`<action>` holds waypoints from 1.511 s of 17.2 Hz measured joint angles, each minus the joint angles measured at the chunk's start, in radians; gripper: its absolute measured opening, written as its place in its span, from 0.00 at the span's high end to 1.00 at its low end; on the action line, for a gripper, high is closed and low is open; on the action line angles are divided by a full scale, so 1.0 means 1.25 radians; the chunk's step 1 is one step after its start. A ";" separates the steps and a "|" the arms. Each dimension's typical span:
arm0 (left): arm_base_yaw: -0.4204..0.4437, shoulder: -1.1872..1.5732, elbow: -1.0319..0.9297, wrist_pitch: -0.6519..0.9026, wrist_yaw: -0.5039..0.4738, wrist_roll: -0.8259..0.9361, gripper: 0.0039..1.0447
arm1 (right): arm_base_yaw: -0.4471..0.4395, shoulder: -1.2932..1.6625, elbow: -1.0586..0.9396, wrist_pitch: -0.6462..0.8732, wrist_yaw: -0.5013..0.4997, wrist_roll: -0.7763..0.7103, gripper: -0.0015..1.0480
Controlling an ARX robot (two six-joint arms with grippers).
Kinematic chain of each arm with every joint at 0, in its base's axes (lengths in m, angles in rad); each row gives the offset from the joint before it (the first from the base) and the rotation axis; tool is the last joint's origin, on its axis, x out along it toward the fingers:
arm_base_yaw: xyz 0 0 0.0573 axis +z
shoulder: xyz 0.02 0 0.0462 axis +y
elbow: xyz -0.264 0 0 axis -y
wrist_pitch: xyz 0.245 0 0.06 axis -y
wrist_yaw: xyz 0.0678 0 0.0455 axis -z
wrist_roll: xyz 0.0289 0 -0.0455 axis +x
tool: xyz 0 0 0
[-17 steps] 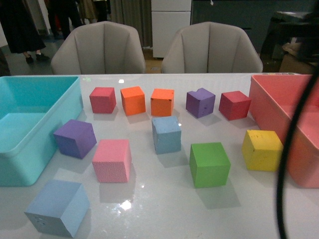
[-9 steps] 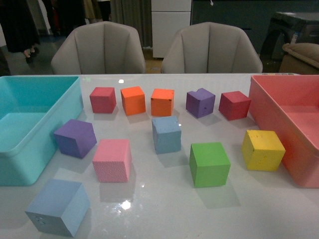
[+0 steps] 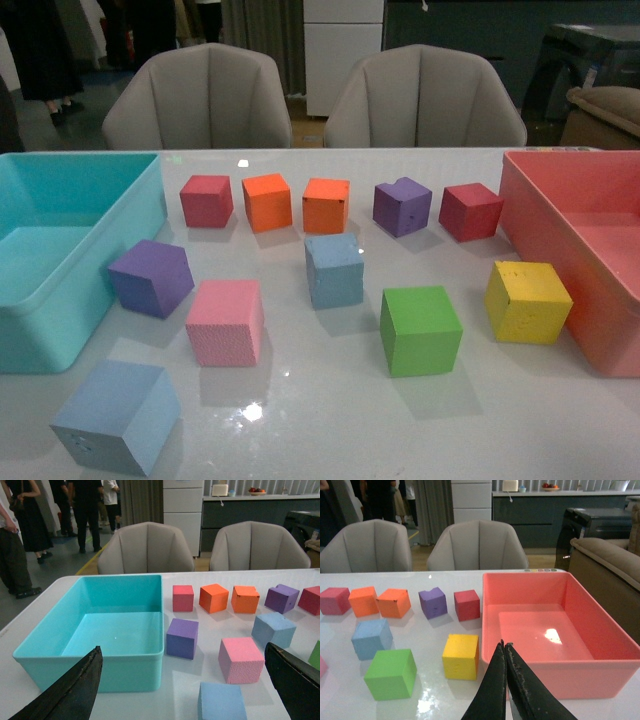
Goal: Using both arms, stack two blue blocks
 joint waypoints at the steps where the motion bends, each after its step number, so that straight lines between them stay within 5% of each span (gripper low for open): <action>1: 0.000 0.000 0.000 0.000 0.000 0.000 0.06 | 0.000 -0.048 0.000 -0.033 0.000 0.000 0.98; 15: 0.000 0.000 0.000 0.000 0.000 0.000 0.06 | 0.000 -0.353 0.000 -0.376 -0.002 0.000 0.98; 23: 0.000 0.000 0.000 0.000 0.000 0.000 0.06 | 0.000 -0.417 0.000 -0.405 -0.001 0.000 0.98; 26: 0.000 0.000 0.000 0.000 0.000 0.000 0.06 | 0.000 -0.417 0.000 -0.405 -0.001 -0.001 0.76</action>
